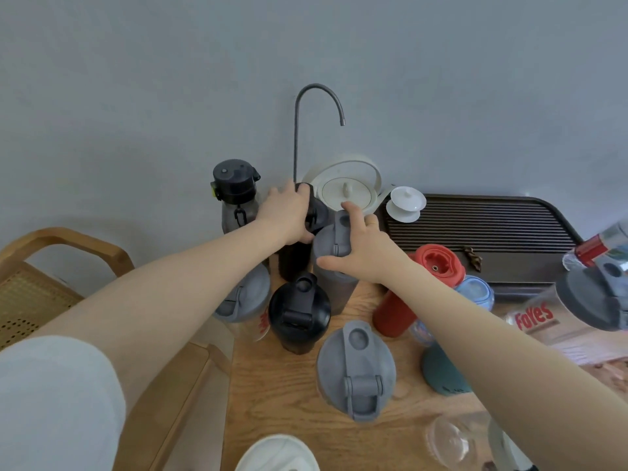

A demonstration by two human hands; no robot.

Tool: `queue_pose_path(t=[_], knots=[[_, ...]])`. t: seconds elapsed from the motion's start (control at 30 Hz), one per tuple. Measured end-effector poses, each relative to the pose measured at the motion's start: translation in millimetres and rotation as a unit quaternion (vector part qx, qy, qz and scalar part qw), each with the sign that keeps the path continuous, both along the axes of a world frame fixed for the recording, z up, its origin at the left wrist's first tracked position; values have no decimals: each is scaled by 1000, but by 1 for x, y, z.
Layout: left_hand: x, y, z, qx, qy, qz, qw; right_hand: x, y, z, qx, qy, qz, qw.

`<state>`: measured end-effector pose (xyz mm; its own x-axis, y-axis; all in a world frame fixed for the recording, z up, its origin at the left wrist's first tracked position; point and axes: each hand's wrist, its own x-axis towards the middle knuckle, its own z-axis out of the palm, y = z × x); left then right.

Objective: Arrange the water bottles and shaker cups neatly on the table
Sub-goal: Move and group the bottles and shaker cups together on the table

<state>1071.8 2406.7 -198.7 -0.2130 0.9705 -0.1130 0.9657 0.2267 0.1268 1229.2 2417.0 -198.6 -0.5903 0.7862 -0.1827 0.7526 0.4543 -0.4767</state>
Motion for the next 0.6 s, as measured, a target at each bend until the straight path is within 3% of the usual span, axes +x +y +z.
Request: queue_pose_path(t=[0.13,0.23,0.3,0.4,0.5,0.6], knots=[[-15,-11,0,-44,-14,-25,999,-2,5,11,-9,-26,9,1000],[-24,-20,1,-60,-74,-53,994,-14,24,24,-35,75,-53,995],[-28,-27,5,-44,-127,-52,990,-23,42,32,-71,94,-56,991],[-27,-37,14,18,-176,-24,984,-38,61,34,-90,41,14,995],[-19,-49,21,92,-147,-46,984,-57,64,38,-108,12,129,986],[-13,-60,24,86,-130,-70,985,-73,71,40,-91,-53,216,971]])
